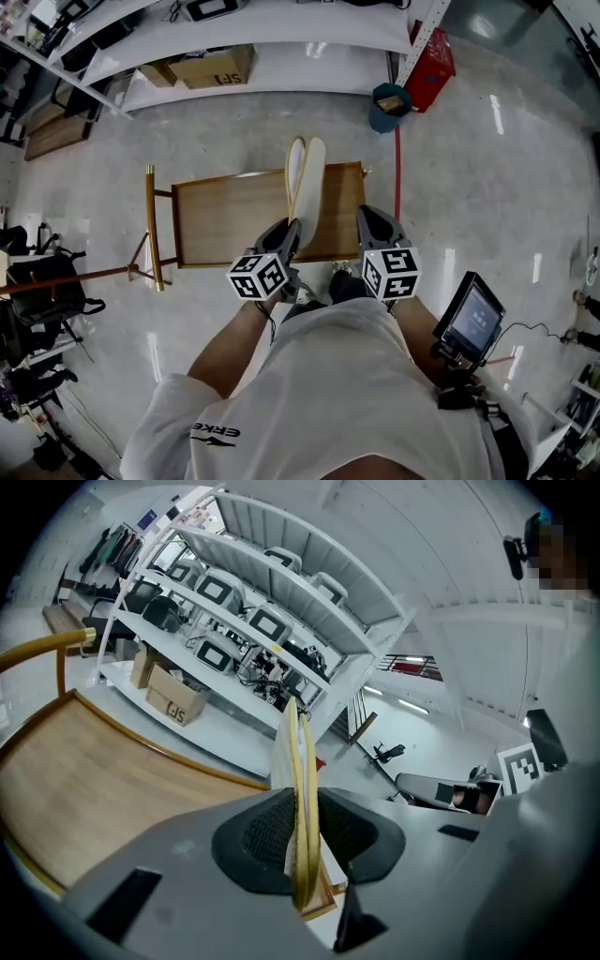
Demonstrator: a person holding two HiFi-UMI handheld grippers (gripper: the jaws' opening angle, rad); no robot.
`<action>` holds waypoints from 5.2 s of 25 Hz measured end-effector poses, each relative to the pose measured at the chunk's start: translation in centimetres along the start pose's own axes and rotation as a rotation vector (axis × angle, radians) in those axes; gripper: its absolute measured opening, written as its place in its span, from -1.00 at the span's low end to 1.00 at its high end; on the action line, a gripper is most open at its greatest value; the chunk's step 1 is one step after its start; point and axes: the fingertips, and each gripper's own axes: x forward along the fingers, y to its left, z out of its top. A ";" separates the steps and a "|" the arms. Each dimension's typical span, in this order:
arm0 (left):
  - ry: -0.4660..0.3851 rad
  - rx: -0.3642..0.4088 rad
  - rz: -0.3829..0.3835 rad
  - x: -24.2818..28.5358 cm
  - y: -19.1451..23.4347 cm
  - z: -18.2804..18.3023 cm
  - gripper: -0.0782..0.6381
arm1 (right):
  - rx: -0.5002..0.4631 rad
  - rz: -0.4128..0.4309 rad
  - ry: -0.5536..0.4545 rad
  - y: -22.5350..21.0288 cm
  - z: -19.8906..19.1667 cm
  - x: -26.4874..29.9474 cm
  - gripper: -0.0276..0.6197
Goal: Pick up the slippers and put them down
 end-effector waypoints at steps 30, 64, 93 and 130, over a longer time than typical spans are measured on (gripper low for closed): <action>0.239 -0.302 0.012 3.9 1.9 -12.7 -0.58 | 0.031 0.027 0.198 -2.3 -6.2 4.4 -0.91; 0.435 -0.193 0.224 1.8 6.4 -17.7 -0.55 | 0.032 0.071 0.252 -0.6 -8.9 4.8 -0.91; 0.002 0.367 0.381 -2.1 2.8 -4.0 -0.54 | -0.066 0.216 0.214 0.5 -7.1 3.6 -0.91; -0.358 0.501 0.219 -21.7 -10.7 -5.7 -0.77 | -0.108 0.061 -0.129 11.7 -7.6 -21.6 -0.91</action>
